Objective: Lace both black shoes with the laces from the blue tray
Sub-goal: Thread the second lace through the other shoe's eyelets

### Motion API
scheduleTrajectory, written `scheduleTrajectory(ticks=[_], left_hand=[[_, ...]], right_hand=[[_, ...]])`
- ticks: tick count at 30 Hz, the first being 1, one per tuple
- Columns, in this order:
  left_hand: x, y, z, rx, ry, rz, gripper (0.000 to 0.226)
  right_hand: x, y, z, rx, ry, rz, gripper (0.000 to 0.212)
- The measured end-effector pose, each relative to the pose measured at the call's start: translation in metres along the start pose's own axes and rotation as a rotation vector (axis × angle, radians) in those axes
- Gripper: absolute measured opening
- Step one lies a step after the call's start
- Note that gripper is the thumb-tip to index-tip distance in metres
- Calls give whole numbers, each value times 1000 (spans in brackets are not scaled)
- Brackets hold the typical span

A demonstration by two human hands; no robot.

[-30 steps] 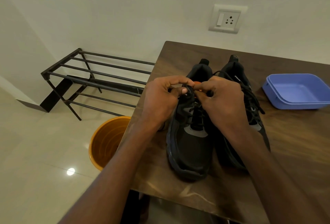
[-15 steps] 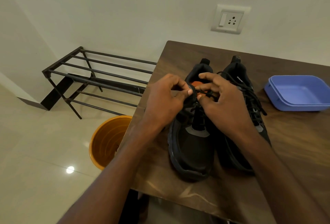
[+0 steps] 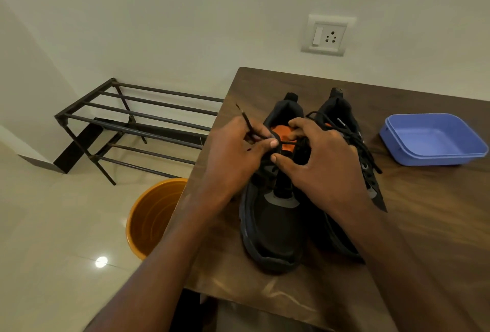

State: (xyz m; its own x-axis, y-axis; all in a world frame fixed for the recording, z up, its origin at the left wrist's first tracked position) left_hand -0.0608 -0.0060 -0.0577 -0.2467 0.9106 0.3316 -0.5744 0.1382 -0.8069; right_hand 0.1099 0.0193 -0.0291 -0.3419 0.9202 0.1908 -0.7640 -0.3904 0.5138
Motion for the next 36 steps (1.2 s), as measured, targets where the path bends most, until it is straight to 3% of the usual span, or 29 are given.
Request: scheduleTrajectory(ticks=[4, 8, 9, 13, 17, 19, 22, 25, 28, 33, 36], left_hand=[[2, -6, 2, -47, -34, -8, 4], [6, -15, 27, -771, -185, 146, 13], [6, -9, 30, -808, -211, 187, 12], [4, 0, 19, -220, -106, 98, 22], [3, -3, 0, 159, 15, -31, 8], [4, -5, 3, 125, -33, -31, 8], [5, -8, 15, -305, -108, 78, 14], [5, -7, 11, -495, -43, 123, 19], [6, 1, 11, -480, -98, 194, 9], [3, 21, 20, -193, -229, 380, 22], [-3, 24, 26, 9, -264, 404, 28]], right_hand=[[1, -3, -1, 18, 2, 14, 73], [1, -7, -3, 44, 4, -14, 76], [1, -8, -3, 38, -4, -14, 77], [2, -8, -4, 63, -15, -15, 75], [1, -9, -5, 78, -36, -2, 74], [1, -10, -4, 80, -36, -13, 73], [0, -9, -4, 100, -13, -16, 69], [-1, -6, -4, 114, -7, 1, 59], [-1, -3, -2, 108, -9, -2, 59], [-9, 19, -1, -5, -89, 197, 40], [-13, 32, -13, -148, 36, 199, 40]])
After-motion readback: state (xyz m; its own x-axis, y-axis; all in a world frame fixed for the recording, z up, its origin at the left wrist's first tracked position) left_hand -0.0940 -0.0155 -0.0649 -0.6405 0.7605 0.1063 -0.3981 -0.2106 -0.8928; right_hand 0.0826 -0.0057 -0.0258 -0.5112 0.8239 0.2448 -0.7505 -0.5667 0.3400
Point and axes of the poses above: each hand's wrist, its own x-axis towards the middle knuckle, its own z-axis out of the back of the hand, y = z × x, the point moved 4 cm from there along x, towards the middle knuckle, and after that the axes turned 3 degrees about x, right-handed, at the moved point
